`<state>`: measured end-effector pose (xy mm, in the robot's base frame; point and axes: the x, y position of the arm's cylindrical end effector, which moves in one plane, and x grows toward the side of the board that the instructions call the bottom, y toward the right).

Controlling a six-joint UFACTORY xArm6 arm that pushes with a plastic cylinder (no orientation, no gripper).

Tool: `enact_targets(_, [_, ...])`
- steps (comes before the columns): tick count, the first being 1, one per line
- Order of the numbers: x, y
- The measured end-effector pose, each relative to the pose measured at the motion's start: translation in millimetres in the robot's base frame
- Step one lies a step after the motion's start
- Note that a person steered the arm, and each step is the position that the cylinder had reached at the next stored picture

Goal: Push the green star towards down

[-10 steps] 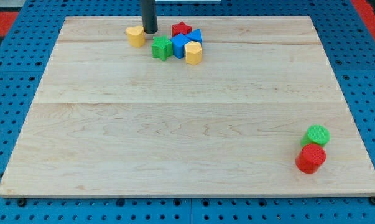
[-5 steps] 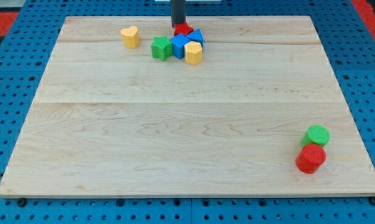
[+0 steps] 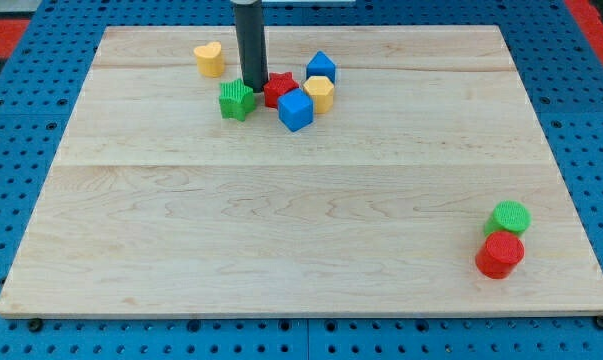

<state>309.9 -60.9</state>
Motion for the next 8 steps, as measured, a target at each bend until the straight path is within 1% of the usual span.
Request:
enact_targets(1, [-14,-3])
enact_targets(2, [-6,-30])
enact_targets(4, [77,-32])
enact_targets(5, [112,-22])
enact_targets(7, [117,-17])
enact_targets(8, [129,14])
